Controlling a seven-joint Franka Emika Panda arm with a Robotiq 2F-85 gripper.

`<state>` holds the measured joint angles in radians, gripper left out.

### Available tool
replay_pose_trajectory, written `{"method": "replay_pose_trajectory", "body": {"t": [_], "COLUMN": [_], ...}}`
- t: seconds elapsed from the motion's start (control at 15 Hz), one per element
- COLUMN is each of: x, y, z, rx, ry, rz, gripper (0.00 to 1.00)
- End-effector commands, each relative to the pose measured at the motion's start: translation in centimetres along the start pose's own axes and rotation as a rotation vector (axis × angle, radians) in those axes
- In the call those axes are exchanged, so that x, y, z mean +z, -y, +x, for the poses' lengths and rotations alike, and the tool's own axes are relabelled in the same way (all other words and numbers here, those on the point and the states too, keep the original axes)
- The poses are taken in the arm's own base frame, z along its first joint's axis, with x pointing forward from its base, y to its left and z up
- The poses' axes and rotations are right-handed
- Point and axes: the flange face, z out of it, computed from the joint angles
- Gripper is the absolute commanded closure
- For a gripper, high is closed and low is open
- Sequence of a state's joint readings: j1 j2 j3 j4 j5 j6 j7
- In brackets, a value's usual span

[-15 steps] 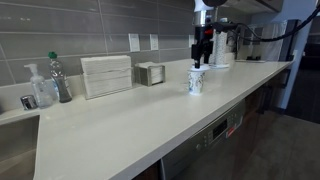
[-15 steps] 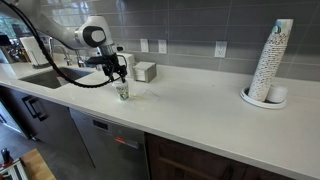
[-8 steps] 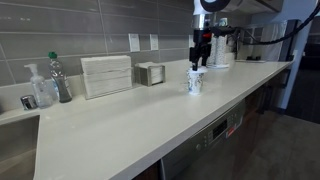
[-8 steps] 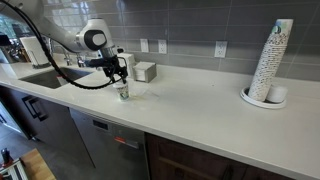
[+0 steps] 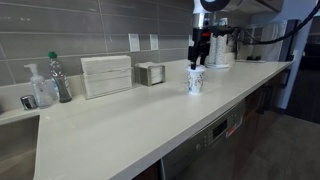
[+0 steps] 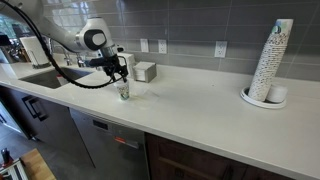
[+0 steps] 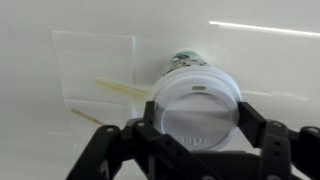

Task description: Pick up the paper cup lid from the kitchen counter and place it on the paper cup

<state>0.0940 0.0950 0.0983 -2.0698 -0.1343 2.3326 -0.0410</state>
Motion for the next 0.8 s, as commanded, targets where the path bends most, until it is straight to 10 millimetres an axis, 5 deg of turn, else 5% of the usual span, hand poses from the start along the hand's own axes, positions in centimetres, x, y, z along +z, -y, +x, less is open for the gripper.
{"method": "replay_pose_trajectory", "body": {"t": [0.0, 0.73], "x": [0.37, 1.32], "y": [-0.09, -0.45], "z": [-0.39, -0.17], "rx": [0.008, 0.012], "ry": [-0.006, 0.007], "rz": [0.009, 0.008], "gripper": [0.44, 0.44]}}
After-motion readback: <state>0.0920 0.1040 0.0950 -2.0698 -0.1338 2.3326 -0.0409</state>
